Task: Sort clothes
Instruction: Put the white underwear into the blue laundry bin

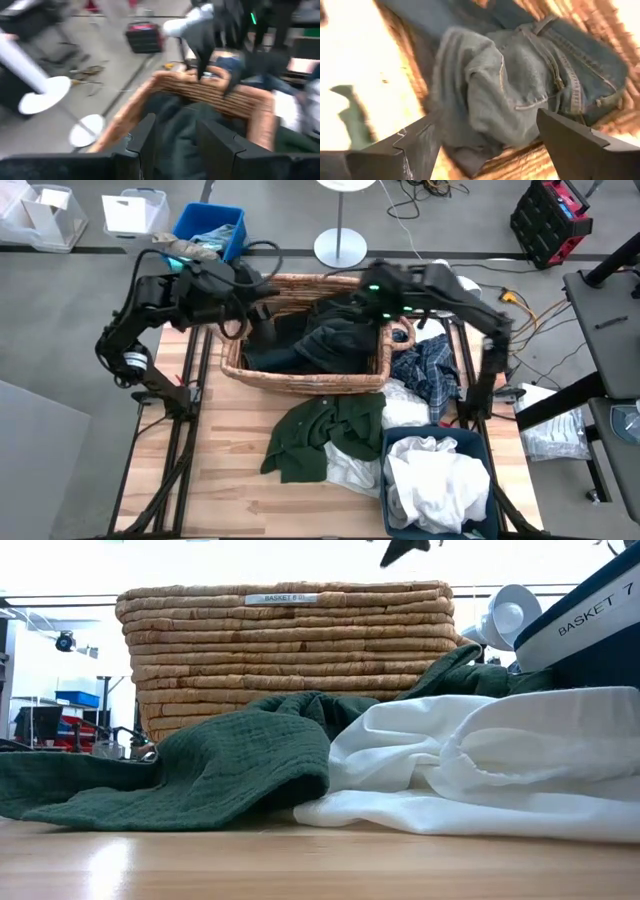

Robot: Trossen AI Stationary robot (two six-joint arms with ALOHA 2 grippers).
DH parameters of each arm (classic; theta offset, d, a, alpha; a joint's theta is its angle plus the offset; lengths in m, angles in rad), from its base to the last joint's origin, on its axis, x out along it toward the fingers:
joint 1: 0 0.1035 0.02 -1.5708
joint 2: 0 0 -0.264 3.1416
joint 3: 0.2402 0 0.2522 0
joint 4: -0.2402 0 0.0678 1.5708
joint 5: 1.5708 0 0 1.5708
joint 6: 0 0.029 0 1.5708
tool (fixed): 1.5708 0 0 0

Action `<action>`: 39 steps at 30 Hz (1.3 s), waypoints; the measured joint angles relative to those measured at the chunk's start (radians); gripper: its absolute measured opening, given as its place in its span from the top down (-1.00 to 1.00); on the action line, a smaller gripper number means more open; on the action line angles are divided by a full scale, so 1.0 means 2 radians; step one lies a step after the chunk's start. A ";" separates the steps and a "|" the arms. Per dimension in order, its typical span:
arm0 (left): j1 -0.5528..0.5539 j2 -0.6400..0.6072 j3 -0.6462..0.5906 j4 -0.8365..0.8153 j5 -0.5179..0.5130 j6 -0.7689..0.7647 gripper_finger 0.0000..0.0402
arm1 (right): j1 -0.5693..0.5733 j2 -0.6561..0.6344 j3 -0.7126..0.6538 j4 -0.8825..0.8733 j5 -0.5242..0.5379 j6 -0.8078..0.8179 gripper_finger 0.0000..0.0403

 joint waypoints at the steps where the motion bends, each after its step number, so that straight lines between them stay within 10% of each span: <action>1: -0.002 0.003 0.000 0.000 0.017 0.001 0.42 | 0.006 -0.014 0.000 -0.001 0.000 0.006 -0.52; 8: -0.071 0.024 -0.001 -0.018 0.150 0.058 0.42 | 0.087 -0.103 0.001 -0.001 0.034 0.053 -0.39; 18: -0.211 0.070 -0.059 0.023 0.079 0.041 0.43 | 0.250 -0.135 0.001 -0.001 0.149 0.125 -0.24; 39: -0.221 0.094 -0.448 0.437 0.162 0.057 0.43 | 0.283 -0.144 0.000 -0.004 0.175 0.145 -0.25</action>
